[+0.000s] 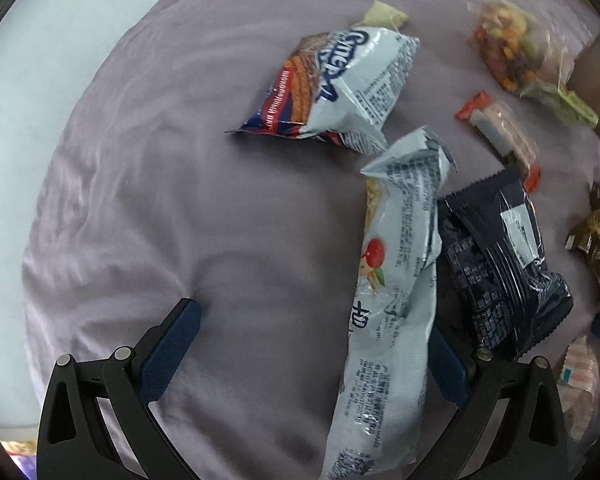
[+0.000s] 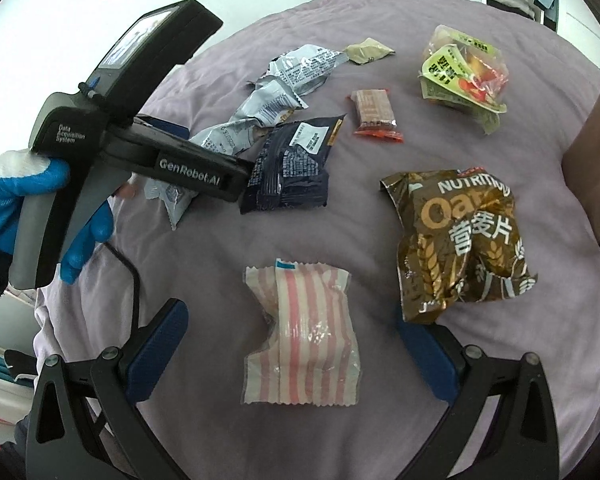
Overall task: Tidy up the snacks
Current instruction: 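Grasp the long white wafer bar with the left tool while the right grasps the pink-striped candy, then carry the wafer bar and pink candy with both tools over the green tray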
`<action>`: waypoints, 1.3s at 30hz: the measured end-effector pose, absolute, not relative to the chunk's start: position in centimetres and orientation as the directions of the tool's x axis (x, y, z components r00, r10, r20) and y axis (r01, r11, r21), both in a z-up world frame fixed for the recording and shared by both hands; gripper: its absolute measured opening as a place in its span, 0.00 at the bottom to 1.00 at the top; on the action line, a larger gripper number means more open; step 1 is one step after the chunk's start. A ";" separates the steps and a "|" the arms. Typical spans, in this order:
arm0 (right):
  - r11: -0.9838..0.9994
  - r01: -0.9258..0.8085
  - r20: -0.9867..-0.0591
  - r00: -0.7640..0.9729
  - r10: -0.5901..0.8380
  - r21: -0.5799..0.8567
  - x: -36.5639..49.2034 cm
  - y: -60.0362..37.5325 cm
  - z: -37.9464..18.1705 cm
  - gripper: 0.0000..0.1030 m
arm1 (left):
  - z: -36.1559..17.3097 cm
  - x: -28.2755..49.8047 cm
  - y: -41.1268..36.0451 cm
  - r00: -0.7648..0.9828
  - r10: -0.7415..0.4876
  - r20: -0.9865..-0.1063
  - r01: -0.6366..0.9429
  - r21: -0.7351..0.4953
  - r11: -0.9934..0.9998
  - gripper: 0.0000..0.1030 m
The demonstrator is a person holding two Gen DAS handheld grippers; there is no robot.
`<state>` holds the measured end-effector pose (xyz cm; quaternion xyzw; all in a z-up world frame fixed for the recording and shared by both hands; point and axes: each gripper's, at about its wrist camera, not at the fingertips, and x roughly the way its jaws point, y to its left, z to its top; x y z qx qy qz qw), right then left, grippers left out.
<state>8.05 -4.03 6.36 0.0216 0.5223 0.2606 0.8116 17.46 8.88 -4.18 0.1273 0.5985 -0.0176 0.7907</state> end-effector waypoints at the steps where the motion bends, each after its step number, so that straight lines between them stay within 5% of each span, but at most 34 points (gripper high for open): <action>1: 0.864 -0.396 -0.838 0.314 0.446 0.312 8.1 -4.2 6.3 1.00 | -4.1 17.9 8.9 0.270 0.134 -0.953 0.184 0.188 0.965 0.99; 6: 0.872 -0.382 -0.849 0.305 0.431 0.306 8.8 -4.4 5.8 1.00 | -3.4 18.5 7.4 0.282 0.172 -0.944 0.203 0.234 0.951 0.98; 9: 0.880 -0.384 -0.863 0.301 0.406 0.279 9.1 -4.4 5.2 1.00 | -3.0 18.1 6.5 0.292 0.159 -0.943 0.208 0.225 0.952 0.89; 14: 0.899 -0.369 -0.886 0.301 0.353 0.233 9.1 -4.6 5.1 1.00 | -2.8 17.2 5.6 0.320 0.136 -0.938 0.239 0.219 0.946 0.53; 15: 0.904 -0.360 -0.889 0.299 0.348 0.233 9.3 -4.9 5.1 0.91 | -2.8 17.2 5.5 0.322 0.131 -0.938 0.243 0.215 0.946 0.48; 16: 0.907 -0.354 -0.892 0.298 0.340 0.227 9.4 -5.1 5.2 0.69 | -2.7 17.3 5.5 0.323 0.122 -0.939 0.247 0.208 0.947 0.39; 19: 0.910 -0.346 -0.894 0.296 0.338 0.229 10.0 -5.5 5.1 0.67 | -2.2 15.7 4.3 0.330 0.106 -0.938 0.250 0.195 0.948 0.17; 39: 0.900 -0.317 -0.845 0.351 0.403 0.298 7.0 -7.8 7.2 0.66 | 0.5 12.1 6.5 0.374 -0.037 -0.927 0.189 0.037 0.981 0.13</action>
